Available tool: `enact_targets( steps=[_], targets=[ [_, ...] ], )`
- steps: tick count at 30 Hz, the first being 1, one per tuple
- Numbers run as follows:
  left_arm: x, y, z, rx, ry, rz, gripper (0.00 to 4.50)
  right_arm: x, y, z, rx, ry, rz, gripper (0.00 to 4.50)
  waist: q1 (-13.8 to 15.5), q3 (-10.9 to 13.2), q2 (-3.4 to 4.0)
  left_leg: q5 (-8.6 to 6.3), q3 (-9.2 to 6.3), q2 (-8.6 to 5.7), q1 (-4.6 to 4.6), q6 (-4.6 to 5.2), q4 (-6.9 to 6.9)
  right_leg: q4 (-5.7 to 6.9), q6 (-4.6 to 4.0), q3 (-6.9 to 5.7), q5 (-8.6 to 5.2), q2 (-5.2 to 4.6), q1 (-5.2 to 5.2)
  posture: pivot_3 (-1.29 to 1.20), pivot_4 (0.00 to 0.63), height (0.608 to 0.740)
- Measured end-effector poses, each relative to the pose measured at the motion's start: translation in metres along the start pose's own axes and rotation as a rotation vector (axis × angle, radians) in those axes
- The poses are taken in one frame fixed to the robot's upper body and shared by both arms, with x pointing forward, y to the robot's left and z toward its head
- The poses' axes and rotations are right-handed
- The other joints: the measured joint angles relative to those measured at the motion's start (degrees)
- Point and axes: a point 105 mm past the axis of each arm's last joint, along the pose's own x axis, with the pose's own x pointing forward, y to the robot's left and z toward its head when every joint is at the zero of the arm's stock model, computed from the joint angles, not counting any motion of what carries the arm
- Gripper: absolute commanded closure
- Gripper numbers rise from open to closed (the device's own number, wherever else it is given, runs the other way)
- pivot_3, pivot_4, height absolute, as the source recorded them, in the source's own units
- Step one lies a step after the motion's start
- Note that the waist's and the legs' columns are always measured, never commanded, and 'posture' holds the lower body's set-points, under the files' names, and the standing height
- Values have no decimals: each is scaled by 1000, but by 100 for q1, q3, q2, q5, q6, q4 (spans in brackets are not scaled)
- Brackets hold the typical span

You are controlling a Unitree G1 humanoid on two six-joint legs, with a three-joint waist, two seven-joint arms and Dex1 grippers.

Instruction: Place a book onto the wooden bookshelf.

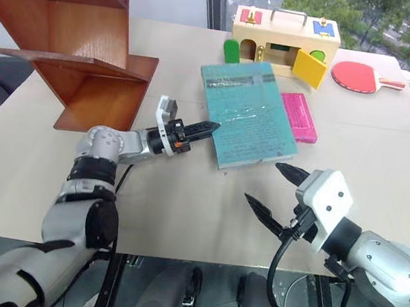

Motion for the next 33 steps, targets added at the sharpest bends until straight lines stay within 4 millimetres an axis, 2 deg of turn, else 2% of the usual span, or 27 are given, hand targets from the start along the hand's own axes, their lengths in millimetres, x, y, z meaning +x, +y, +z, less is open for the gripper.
enact_targets(
  steps=[4, 5, 6, 7, 8, 9, 10, 13, 16, 17, 19, 21, 24, 29, 33],
  targets=[
    [20, -77, 0, 515, 57, -133, 4397, -2, -1, 2, 13, -14, 2, 491, 13, -2, 1, 0, 2, -4, 7, -1, 0, -1, -1, 4, 1, -7, 6, 0, 150, 740],
    [22, -95, 0, 696, 70, -154, 4397, -5, -2, 2, 18, -14, 2, 491, -1, -2, 2, 0, 4, -3, 9, -2, -1, 0, -1, 5, 1, -5, 6, 0, 150, 740],
    [21, -101, 2, 760, 70, -158, 4397, -6, -3, 3, 17, -15, -2, 491, -11, -4, 6, 0, 5, -2, 17, -2, -4, 0, -1, 8, 1, -2, 9, 0, 150, 740],
    [21, -108, 6, 907, 74, -152, 4397, -8, -3, 3, 18, -18, -2, 491, -23, -4, 8, 0, 9, 0, 21, -2, -4, 4, -2, 13, 0, 3, 9, 0, 150, 740],
    [18, -117, 14, 1181, 96, -121, 4397, -11, -5, 4, 22, -21, 0, 491, -33, -4, 9, 1, 12, 1, 25, -3, -11, 1, -4, 17, 1, 10, 9, 0, 150, 740],
    [16, -118, 18, 1247, 93, -109, 4397, -11, -6, 4, 21, -23, -1, 491, -39, -11, 20, 1, 16, 4, 33, -3, -12, 2, -5, 20, 1, 16, 15, 0, 150, 740],
    [15, -121, 23, 1399, 94, -103, 4397, -12, -7, 5, 22, -27, 1, 491, -36, -12, 24, 0, 17, 4, 39, -2, -12, 6, -6, 22, 1, 16, 18, 0, 150, 740],
    [-3, -128, 58, 1893, 204, -34, 4397, -14, -16, 3, 30, -30, 5, 491, -23, -7, 20, -13, 20, 6, 35, 23, -10, -2, -7, 23, 1, 52, 17, 0, 150, 740],
    [-23, -148, 83, 2161, 335, 7, 4397, -14, -22, 1, 32, -33, 14, 491, -15, -7, 20, -16, 23, 4, 27, 29, -7, -9, -5, 13, 1, 52, 14, 0, 150, 740],
    [-26, -150, 85, 2178, 349, 9, 4397, -14, -22, 0, 32, -30, 15, 491, -14, -7, 20, -19, 25, 3, 25, 33, -3, -8, -3, 9, 1, 51, 13, 0, 150, 740],
    [-43, -158, 95, 2220, 476, 66, 4397, -14, -26, 1, 28, -39, 32, 491, -19, 3, 8, -20, 25, 3, 5, 35, 2, -10, -1, 1, 0, 51, -4, 0, 150, 740],
    [-77, -167, 118, 2214, 622, 241, 4397, -15, -36, 1, 20, -43, 37, 491, -80, 10, 5, -19, 29, 4, 8, 33, -2, -18, 0, 4, -1, 55, -5, 0, 150, 740],
    [-108, -174, 132, 2192, 731, 397, 4397, -14, -47, 3, -3, -46, 47, 491, -103, 12, 7, -21, 33, 4, 7, 35, -6, -25, 9, 4, -7, 53, -3, 0, 150, 740],
    [-170, -159, 149, 2039, 1025, 721, 4397, -7, -67, 19, -83, -88, 54, 491, -110, 15, 3, -27, 35, 5, 10, 46, -4, -16, 10, 3, -7, 53, -3, 0, 150, 740],
    [-191, -150, 151, 1942, 1126, 812, 4397, -1, -67, 28, -115, -113, 81, 491, -79, 24, -11, -27, 34, 6, 8, 45, -3, -14, 10, 1, -7, 53, -3, 0, 150, 740]
  ],
)
